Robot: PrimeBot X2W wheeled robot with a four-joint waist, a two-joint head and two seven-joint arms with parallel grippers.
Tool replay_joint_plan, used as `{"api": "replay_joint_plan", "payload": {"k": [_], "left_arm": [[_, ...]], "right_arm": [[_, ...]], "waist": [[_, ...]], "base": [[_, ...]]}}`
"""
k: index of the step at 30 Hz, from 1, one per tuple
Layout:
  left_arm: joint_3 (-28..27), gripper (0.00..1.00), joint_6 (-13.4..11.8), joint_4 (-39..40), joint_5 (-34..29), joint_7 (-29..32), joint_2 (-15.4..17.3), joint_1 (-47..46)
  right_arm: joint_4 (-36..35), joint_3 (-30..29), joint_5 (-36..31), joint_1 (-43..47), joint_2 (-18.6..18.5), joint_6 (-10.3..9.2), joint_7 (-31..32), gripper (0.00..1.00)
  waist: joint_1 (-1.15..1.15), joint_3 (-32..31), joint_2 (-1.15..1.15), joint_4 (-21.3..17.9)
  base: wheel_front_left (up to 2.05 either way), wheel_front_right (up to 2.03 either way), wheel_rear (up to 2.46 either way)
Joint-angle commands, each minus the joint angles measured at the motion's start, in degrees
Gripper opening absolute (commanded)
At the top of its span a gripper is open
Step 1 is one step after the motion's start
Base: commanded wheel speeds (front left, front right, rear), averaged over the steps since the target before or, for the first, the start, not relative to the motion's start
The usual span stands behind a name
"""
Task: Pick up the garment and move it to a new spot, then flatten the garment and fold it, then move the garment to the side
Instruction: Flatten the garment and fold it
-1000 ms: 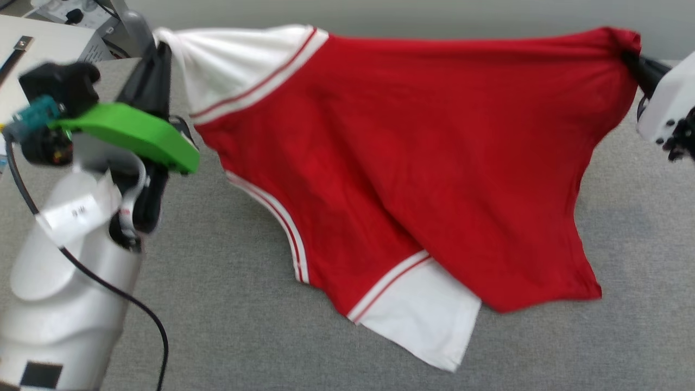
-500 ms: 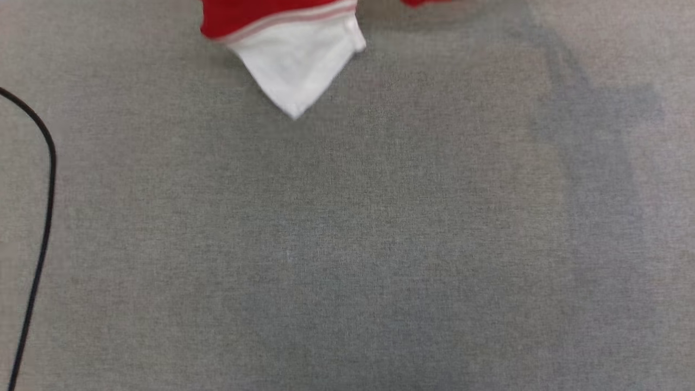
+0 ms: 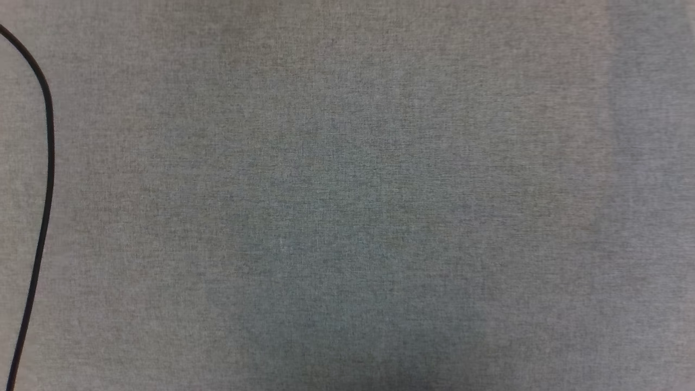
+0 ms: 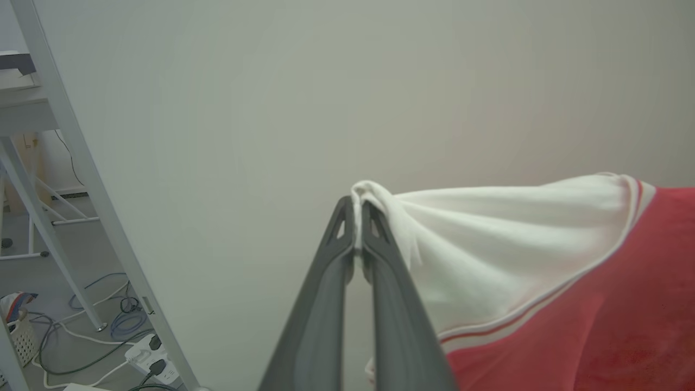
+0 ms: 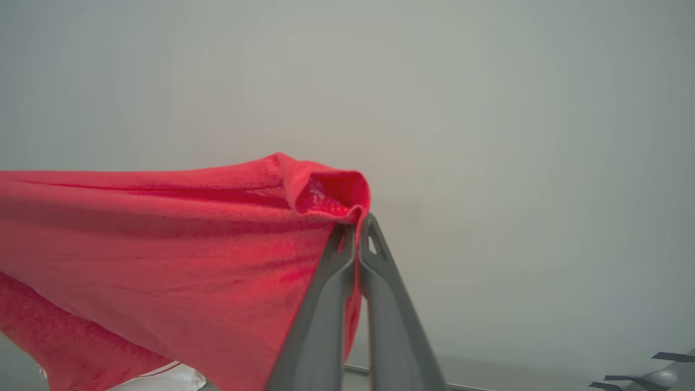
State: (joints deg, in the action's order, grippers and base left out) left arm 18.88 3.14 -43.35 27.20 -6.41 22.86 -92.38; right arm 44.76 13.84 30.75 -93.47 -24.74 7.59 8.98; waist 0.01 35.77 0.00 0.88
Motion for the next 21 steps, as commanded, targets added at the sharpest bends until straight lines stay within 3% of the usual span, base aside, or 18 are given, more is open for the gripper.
{"api": "replay_joint_plan", "payload": {"k": [1,11,21], "left_arm": [[-0.2,0.00,0.2,-0.8,0.6,-0.6,0.0,1.0],[-0.5,0.00,2.4,-5.0,5.0,-2.2,-2.0,10.4],[0.3,0.00,3.8,-2.7,10.6,-4.2,-3.4,34.9]], "right_arm": [[0.7,0.6,0.5,-0.6,-0.1,-0.10,-0.6,0.00],[3.9,6.3,6.5,7.6,-0.5,-0.10,-2.6,0.00],[-0.7,14.3,14.5,32.6,-2.9,-0.10,-6.7,0.00]], "waist": [[-0.01,2.1,0.00,1.2],[-0.01,-0.4,0.00,1.2],[-0.01,-11.5,0.00,1.6]], "base": [[0.00,0.00,0.00],[0.00,0.00,0.00],[0.00,0.00,0.00]]}}
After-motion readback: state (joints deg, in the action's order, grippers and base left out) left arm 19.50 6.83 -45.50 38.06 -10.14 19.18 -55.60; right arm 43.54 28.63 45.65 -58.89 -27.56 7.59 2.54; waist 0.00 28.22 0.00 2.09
